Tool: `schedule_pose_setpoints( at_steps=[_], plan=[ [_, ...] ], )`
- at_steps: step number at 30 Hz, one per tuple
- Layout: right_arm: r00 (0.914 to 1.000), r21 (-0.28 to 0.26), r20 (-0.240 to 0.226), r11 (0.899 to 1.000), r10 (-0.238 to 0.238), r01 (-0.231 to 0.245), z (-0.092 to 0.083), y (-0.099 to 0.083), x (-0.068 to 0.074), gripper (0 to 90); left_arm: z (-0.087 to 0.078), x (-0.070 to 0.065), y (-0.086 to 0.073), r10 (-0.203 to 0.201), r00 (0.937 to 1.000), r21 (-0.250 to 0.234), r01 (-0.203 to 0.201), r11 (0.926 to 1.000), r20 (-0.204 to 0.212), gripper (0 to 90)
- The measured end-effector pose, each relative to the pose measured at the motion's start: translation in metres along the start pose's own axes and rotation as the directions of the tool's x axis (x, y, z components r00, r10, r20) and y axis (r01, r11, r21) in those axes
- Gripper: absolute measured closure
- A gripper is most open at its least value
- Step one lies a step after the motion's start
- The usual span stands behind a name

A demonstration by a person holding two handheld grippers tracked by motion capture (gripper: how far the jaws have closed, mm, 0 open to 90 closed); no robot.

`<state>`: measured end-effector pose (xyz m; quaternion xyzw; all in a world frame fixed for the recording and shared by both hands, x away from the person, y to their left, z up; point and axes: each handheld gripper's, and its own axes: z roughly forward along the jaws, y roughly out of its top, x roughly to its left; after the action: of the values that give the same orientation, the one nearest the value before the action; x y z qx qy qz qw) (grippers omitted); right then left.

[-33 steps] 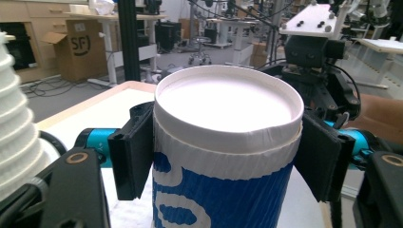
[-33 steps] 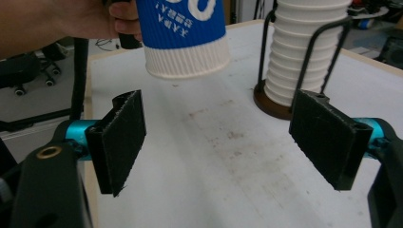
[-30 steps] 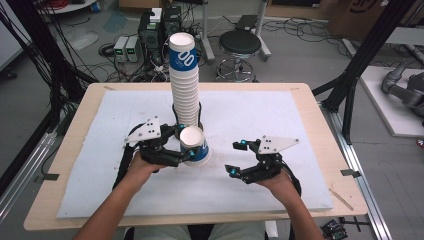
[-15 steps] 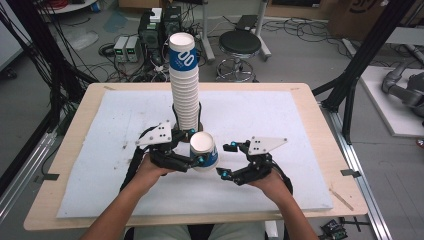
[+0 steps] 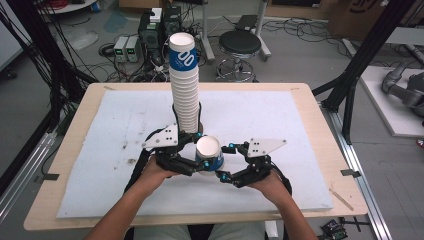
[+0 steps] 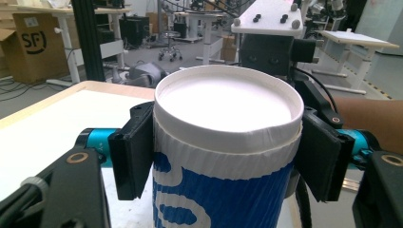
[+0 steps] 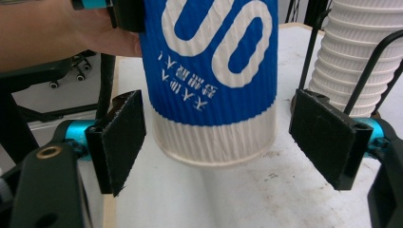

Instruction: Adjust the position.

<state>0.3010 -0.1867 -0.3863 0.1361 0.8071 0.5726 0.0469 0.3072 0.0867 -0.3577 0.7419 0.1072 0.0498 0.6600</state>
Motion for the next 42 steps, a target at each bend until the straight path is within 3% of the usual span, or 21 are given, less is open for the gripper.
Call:
schedule_pose_setpoints(
  at_steps=[19, 29, 32, 33, 35, 37, 42],
  plan=[
    [0.9994, 0.01, -0.033, 1.0, -0.008, 0.008, 0.0066, -0.0028, 0.0034, 20.3, 0.0079, -0.0036, -0.0008, -0.003, 0.9989, -0.004, 0.004, 1.0, 0.048, 29.5],
    [0.9986, 0.041, -0.047, 0.999, -0.025, 0.027, 0.0039, 0.0003, 0.004, 30.2, 0.0077, -0.0031, -0.001, -0.011, 0.9983, -0.006, 0.011, 0.9999, 0.057, 30.3],
    [0.9985, 0.052, -0.049, 0.998, -0.023, 0.026, 0.0042, 0.0004, 0.0037, 31.1, 0.0079, -0.0024, -0.0015, -0.017, 0.9981, 0.007, 0.016, 0.9998, 0.059, 29.5],
    [0.9987, 0.053, -0.045, 0.998, -0.023, 0.026, 0.0042, 0.0005, 0.0037, 31.4, 0.0081, -0.0033, -0.0013, -0.03, 0.9989, 0.019, 0.029, 0.9994, 0.037, 27.8],
    [0.9985, 0.06, -0.047, 0.998, -0.029, 0.032, 0.0039, 0.0015, 0.0041, 31.8, 0.0091, -0.0031, -0.0013, -0.05, 0.9985, 0.026, 0.049, 0.9984, 0.021, 15.0],
    [0.9983, 0.063, -0.05, 0.997, -0.031, 0.034, 0.004, 0.0022, 0.0045, 32.0, 0.0086, -0.0012, -0.0016, -0.078, 0.9968, 0.047, 0.077, 0.9959, 0.018, 13.8],
    [0.9981, 0.112, -0.046, 0.993, -0.04, 0.045, 0.0023, 0.0054, 0.0048, 32.6, 0.0058, -0.0012, 0.0007, -0.062, 0.9978, 0.086, 0.059, 0.9945, 0.023, 13.9]
  ],
)
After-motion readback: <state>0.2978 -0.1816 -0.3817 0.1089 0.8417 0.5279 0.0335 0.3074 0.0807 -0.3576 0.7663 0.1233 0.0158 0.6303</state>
